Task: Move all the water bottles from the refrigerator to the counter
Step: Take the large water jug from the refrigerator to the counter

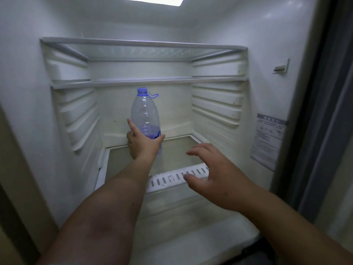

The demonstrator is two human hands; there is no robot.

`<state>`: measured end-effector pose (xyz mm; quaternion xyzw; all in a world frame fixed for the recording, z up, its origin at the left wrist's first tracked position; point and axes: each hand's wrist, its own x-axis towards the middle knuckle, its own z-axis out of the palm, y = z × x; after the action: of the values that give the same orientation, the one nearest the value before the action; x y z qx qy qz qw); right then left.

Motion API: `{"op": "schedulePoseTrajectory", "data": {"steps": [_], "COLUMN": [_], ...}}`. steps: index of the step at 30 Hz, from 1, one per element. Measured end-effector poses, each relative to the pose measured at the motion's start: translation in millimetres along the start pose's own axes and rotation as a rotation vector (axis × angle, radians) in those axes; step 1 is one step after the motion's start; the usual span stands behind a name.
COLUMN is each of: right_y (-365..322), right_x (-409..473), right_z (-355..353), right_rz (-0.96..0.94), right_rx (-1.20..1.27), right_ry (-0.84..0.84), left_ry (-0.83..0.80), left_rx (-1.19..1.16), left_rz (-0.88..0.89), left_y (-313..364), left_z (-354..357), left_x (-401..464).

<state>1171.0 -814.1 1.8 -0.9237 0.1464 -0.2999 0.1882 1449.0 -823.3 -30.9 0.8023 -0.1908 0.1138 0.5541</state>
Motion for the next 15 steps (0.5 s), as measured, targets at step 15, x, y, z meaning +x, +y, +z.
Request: {"op": "schedulePoseTrajectory", "data": {"steps": [15], "right_y": [-1.4], "right_x": [-6.6], "right_z": [-7.3], "right_rz": [-0.017], "right_rx": [0.015], "right_ry": [0.011], "left_ry": [0.012], "left_rx": [-0.06], "left_rz": [0.013], "left_y": [2.4], "left_z": [-19.3], "left_x": [-25.3]}}
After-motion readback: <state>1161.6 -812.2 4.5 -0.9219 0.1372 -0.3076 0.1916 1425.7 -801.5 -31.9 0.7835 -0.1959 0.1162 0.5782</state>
